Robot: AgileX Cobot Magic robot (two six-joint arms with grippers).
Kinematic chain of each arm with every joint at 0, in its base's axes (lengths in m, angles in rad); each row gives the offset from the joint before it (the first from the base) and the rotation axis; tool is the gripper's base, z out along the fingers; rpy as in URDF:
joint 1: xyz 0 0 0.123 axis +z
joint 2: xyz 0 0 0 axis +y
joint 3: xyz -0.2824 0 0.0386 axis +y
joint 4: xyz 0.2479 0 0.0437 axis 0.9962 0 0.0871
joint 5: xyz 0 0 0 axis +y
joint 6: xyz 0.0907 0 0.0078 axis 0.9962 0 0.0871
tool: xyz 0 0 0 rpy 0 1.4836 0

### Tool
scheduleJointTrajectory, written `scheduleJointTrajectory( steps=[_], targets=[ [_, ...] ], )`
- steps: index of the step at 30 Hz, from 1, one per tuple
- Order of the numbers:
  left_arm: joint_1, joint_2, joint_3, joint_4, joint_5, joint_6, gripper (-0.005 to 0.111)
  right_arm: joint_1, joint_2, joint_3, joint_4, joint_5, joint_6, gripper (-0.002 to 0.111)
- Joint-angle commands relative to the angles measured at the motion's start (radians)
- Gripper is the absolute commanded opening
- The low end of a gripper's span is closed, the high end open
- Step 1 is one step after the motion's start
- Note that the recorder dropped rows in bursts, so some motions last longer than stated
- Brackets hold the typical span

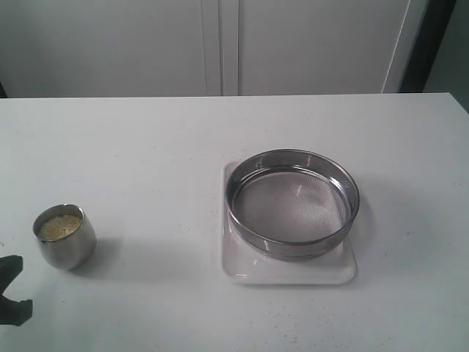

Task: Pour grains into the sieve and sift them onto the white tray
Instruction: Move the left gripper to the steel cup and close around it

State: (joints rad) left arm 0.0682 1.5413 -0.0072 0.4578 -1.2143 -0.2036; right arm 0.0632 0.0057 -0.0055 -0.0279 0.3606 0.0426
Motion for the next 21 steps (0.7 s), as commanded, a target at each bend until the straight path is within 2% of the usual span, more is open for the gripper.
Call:
scheduleJointTrajectory(
  steps=[1, 6, 8, 12, 14, 18, 19, 21],
  targets=[
    [0.001, 0.030, 0.007, 0.022, -0.007, 0.018, 0.000, -0.006, -0.006, 0.006, -0.002, -0.014, -0.006, 0.000],
    [0.001, 0.030, 0.007, 0.029, -0.007, 0.016, 0.001, -0.006, -0.006, 0.006, -0.002, -0.014, -0.006, 0.000],
    [0.001, 0.030, 0.007, 0.031, -0.007, 0.016, 0.007, -0.006, -0.006, 0.006, -0.002, -0.014, -0.006, 0.000],
    [0.001, 0.030, 0.007, 0.031, -0.007, 0.016, 0.034, -0.006, -0.006, 0.006, -0.002, -0.014, -0.006, 0.000],
    [0.001, 0.030, 0.007, 0.031, -0.007, 0.016, 0.053, -0.006, -0.006, 0.006, -0.002, -0.014, -0.006, 0.000],
    [0.001, 0.030, 0.005, 0.027, -0.007, -0.010, 0.100, -0.006, -0.006, 0.006, -0.002, -0.014, -0.006, 0.000],
    [0.001, 0.030, 0.002, 0.027, -0.007, -0.023, 0.105, -0.006, -0.006, 0.006, -0.002, -0.014, -0.006, 0.000],
    [0.001, 0.030, -0.004, 0.036, -0.007, -0.026, 0.105, -0.006, -0.006, 0.006, -0.002, -0.014, -0.006, 0.000]
  ],
)
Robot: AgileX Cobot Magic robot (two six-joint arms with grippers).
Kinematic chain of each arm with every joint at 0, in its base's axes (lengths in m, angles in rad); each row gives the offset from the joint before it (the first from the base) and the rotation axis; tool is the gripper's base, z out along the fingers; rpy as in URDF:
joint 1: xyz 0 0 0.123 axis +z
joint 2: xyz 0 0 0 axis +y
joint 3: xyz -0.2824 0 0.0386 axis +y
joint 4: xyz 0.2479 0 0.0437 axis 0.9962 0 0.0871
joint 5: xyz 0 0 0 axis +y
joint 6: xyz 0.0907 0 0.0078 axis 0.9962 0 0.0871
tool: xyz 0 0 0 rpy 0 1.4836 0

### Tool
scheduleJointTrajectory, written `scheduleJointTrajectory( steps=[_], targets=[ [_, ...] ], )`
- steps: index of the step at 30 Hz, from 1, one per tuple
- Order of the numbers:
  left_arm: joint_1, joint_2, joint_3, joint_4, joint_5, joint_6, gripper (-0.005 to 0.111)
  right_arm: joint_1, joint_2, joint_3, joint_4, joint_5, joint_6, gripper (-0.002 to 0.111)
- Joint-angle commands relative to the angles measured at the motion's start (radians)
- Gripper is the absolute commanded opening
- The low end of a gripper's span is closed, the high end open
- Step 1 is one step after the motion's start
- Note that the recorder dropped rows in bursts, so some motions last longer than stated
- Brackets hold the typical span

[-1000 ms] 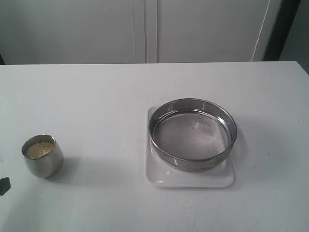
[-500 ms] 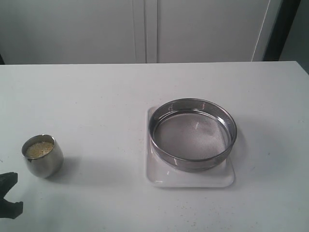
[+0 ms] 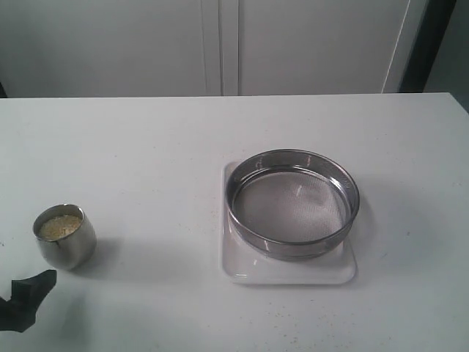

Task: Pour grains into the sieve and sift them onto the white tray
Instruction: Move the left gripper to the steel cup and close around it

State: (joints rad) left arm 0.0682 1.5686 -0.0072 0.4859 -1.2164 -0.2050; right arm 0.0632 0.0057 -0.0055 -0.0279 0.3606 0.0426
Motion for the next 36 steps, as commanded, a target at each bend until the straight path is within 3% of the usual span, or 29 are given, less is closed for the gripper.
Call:
scheduleJointTrajectory(
  steps=[1, 11, 20, 36],
  targets=[
    [0.001, 0.003, -0.006, 0.022, -0.005, -0.025, 0.105, -0.006, -0.006, 0.006, -0.002, -0.014, -0.006, 0.000],
    [0.001, 0.003, -0.059, 0.150, -0.005, -0.087, 0.105, -0.006, -0.006, 0.006, -0.002, -0.014, -0.006, 0.000],
    [0.001, 0.004, -0.107, 0.175, 0.006, -0.126, 0.105, -0.006, -0.006, 0.006, -0.002, -0.014, -0.006, 0.000],
    [0.001, 0.223, -0.255, 0.237, -0.005, -0.139, 0.105, -0.006, -0.006, 0.006, -0.002, -0.014, -0.006, 0.000]
  ],
)
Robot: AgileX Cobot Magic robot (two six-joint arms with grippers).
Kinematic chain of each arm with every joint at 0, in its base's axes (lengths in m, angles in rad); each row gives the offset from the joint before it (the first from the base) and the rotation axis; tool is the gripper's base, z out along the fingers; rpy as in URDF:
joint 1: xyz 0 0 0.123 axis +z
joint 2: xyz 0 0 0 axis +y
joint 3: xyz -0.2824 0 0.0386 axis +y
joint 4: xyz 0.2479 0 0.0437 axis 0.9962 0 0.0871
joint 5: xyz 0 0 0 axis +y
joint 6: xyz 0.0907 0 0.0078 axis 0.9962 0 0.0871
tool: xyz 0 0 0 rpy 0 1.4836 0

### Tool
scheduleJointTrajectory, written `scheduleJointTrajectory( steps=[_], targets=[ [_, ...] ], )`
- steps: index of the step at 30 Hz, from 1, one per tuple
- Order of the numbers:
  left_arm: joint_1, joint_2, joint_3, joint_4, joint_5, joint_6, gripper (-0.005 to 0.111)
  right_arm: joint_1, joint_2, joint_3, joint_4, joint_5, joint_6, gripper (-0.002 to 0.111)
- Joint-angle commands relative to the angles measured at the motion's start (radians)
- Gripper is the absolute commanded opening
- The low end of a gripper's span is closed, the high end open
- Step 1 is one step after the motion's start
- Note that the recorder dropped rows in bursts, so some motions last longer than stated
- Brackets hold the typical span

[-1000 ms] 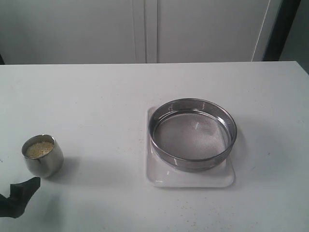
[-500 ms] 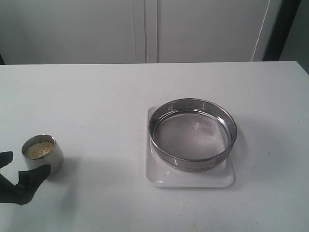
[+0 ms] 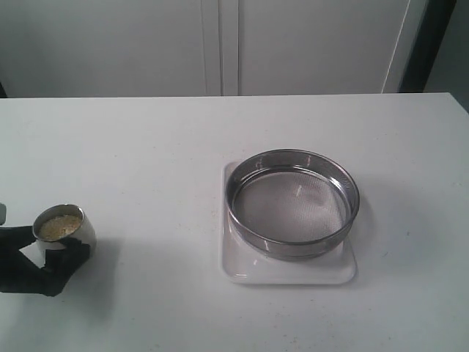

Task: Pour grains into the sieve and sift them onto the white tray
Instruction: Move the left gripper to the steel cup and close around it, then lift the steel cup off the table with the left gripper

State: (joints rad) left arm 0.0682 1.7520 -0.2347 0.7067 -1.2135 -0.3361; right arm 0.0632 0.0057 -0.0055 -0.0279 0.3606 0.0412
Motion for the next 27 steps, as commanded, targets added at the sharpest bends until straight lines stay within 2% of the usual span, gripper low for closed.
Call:
scheduleJointTrajectory(
  steps=[1, 14, 27],
  targets=[
    [0.001, 0.053, -0.037, 0.022, -0.008, -0.008, 0.105, -0.006, -0.006, 0.006, -0.002, -0.014, -0.004, 0.000],
    [0.001, 0.154, -0.104, 0.065, -0.008, -0.022, 0.105, -0.006, -0.006, 0.006, -0.002, -0.014, -0.004, 0.000],
    [0.001, 0.159, -0.120, 0.087, -0.008, -0.027, 0.105, -0.006, -0.006, 0.006, -0.002, -0.014, -0.004, 0.000]
  ],
)
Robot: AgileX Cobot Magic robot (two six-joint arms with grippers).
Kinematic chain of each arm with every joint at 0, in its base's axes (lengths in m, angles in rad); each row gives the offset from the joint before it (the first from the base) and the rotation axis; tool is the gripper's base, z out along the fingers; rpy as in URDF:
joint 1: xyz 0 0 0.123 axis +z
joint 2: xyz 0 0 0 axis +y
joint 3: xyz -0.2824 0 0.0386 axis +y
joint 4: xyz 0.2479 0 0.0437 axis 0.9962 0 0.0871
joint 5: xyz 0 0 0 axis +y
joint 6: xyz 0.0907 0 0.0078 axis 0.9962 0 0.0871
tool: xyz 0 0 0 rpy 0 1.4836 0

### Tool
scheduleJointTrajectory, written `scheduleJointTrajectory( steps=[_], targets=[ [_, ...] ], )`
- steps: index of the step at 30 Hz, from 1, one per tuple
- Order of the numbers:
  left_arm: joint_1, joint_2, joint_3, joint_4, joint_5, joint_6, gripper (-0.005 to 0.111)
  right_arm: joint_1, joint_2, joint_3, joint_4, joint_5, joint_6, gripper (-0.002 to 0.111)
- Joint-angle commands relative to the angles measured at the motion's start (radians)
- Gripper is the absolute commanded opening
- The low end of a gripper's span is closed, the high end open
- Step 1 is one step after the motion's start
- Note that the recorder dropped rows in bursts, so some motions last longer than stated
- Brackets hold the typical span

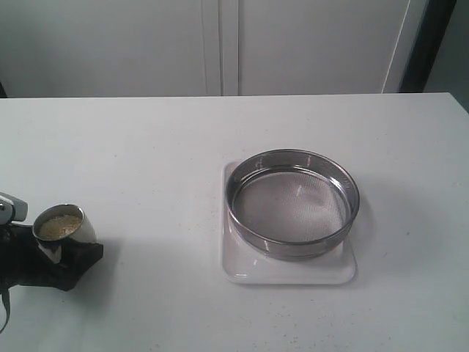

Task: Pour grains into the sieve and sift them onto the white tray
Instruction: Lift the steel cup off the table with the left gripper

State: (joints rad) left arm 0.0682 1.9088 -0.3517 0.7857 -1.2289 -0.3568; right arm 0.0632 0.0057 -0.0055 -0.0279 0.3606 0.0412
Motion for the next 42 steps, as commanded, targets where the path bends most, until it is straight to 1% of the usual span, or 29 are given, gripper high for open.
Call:
scheduleJointTrajectory(
  steps=[1, 9, 11, 12, 15, 18, 22, 23, 25, 42],
  targets=[
    [0.001, 0.002, -0.009, 0.011, 0.008, -0.006, 0.105, -0.006, -0.006, 0.006, -0.002, -0.014, -0.004, 0.000],
    [0.001, 0.002, -0.029, 0.012, 0.008, -0.014, 0.105, -0.006, -0.006, 0.006, -0.002, -0.014, -0.004, 0.000],
    [0.001, 0.002, -0.029, 0.012, 0.008, -0.014, 0.103, -0.006, -0.006, 0.006, -0.002, -0.014, -0.004, 0.000],
    [0.001, 0.002, -0.029, 0.012, 0.008, -0.014, 0.100, -0.006, -0.006, 0.006, -0.002, -0.014, -0.004, 0.000],
    [0.001, 0.002, -0.029, 0.012, 0.008, -0.014, 0.084, -0.006, -0.006, 0.006, -0.002, -0.014, -0.004, 0.000],
    [0.001, 0.002, -0.029, 0.012, 0.008, -0.014, 0.059, -0.006, -0.006, 0.006, -0.002, -0.014, -0.004, 0.000],
    [0.001, 0.002, -0.029, 0.010, 0.008, -0.010, 0.020, -0.006, -0.006, 0.006, -0.002, -0.014, -0.004, 0.000],
    [0.001, 0.002, -0.029, 0.010, 0.008, -0.010, 0.012, -0.006, -0.006, 0.006, -0.002, -0.014, -0.004, 0.000],
    [0.001, 0.002, -0.029, 0.010, 0.008, -0.006, 0.000, -0.006, -0.006, 0.006, -0.002, -0.014, -0.004, 0.000],
    [0.001, 0.002, -0.029, 0.010, 0.008, -0.003, 0.000, -0.006, -0.006, 0.006, -0.002, -0.014, -0.004, 0.000]
  ],
)
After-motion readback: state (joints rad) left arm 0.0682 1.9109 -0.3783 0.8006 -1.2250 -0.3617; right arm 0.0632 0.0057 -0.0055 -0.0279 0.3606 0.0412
